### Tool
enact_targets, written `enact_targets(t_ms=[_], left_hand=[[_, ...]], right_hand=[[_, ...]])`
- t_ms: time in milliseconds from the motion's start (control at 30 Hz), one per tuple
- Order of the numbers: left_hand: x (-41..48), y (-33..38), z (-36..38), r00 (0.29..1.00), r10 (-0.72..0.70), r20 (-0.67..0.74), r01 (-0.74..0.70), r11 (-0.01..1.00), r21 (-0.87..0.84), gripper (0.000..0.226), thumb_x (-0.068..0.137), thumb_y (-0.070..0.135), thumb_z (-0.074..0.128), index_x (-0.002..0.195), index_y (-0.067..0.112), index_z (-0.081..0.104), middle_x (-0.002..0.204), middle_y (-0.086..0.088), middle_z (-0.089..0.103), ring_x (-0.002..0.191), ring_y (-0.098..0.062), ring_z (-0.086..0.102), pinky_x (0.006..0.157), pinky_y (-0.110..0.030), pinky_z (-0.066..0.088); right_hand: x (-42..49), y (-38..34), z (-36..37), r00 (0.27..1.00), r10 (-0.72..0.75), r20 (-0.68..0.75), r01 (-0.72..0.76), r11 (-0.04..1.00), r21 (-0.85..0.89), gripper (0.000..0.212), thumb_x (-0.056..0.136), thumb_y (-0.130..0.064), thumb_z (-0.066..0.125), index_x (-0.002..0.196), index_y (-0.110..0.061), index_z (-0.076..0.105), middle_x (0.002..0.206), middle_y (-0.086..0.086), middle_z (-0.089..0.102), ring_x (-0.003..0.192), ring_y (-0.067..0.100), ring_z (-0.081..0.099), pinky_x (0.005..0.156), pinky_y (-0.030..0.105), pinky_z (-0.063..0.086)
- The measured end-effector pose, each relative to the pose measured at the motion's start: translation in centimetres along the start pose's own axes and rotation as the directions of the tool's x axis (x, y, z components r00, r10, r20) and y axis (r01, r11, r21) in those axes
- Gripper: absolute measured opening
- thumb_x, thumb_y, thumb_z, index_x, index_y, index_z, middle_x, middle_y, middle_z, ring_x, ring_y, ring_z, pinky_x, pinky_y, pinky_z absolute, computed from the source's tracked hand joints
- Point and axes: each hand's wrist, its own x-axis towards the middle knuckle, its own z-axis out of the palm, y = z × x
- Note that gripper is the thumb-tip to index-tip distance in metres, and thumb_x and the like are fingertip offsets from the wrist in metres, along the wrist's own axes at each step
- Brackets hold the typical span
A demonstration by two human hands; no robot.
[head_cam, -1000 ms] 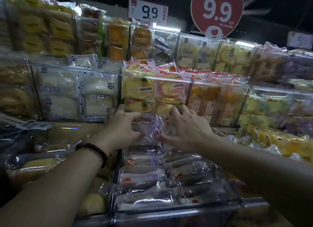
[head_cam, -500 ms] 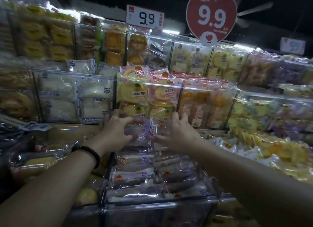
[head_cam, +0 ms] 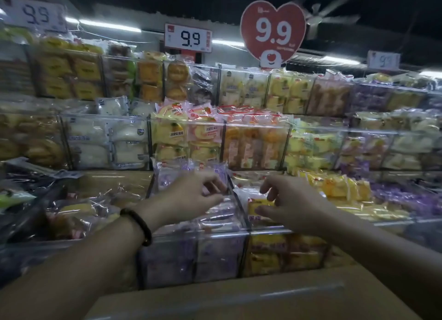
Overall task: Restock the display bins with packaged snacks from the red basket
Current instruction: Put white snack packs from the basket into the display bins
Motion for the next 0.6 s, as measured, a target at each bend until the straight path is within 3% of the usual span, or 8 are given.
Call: enact_targets(t_ms=[100,200,267,433,533,600], left_hand=[[-3.1,4.2,3.7,0.987,0.009,0.16,0.003,0.997,-0.076,0.013,0.094,0.035,0.077,0.106,0.031,0.076,0.09,0.013,0.072,0.077,0.012,0.064,0.065,-0.009,0.048],[-5.6,6.7,8.2,0.956,-0.001,0.292,0.026,0.996,-0.084,0.021,0.092,0.047,0.075,0.109,0.038,0.071,0.093,0.016,0.073,0.083,0.004,0.066,0.076,-0.025,0.058],[-6.7,7.6,11.3,0.932,-0.01,0.364,0.043,0.996,-0.084,0.026,0.093,0.049,0.073,0.115,0.035,0.07,0.095,0.017,0.072,0.088,0.003,0.067,0.082,-0.027,0.06],[-7.3,8.3,19.1,0.871,-0.017,0.491,0.092,0.987,-0.13,0.028,0.097,0.046,0.072,0.121,0.031,0.071,0.107,0.015,0.072,0.094,0.003,0.067,0.079,-0.022,0.059],[-6.6,8.0,24.4,0.792,-0.039,0.61,0.124,0.987,-0.098,0.028,0.097,0.044,0.072,0.119,0.026,0.074,0.104,0.01,0.075,0.094,-0.005,0.069,0.088,-0.036,0.061],[-6.1,7.9,28.1,0.7,-0.046,0.712,0.115,0.992,-0.05,0.03,0.099,0.047,0.068,0.12,0.027,0.072,0.105,0.012,0.075,0.094,-0.007,0.07,0.09,-0.038,0.061]], right_hand=[[-3.4,1.4,-0.1,1.0,0.03,0.01,-0.03,0.998,0.063,0.033,0.085,-0.052,0.079,0.108,-0.032,0.065,0.093,-0.011,0.067,0.08,0.005,0.065,0.069,0.031,0.061],[-6.8,3.3,1.3,0.996,0.083,0.01,-0.084,0.985,0.151,0.021,0.086,-0.04,0.08,0.101,-0.03,0.069,0.083,-0.007,0.07,0.074,0.005,0.066,0.067,0.031,0.061],[-9.1,4.9,2.9,0.995,0.096,0.028,-0.1,0.974,0.203,0.014,0.086,-0.036,0.081,0.093,-0.032,0.069,0.079,-0.008,0.071,0.071,0.004,0.067,0.065,0.033,0.061],[-14.1,9.8,6.5,0.977,0.161,0.138,-0.189,0.955,0.228,0.013,0.09,-0.048,0.074,0.086,-0.037,0.068,0.073,-0.011,0.067,0.069,-0.002,0.063,0.054,0.015,0.045],[-16.9,13.9,9.1,0.925,0.265,0.272,-0.327,0.92,0.216,0.018,0.092,-0.052,0.072,0.092,-0.034,0.072,0.078,-0.008,0.069,0.07,0.003,0.063,0.053,0.015,0.042],[-19.0,16.8,11.3,0.859,0.319,0.4,-0.428,0.877,0.219,0.021,0.094,-0.05,0.071,0.099,-0.029,0.074,0.086,-0.007,0.07,0.073,0.004,0.064,0.051,0.014,0.043]])
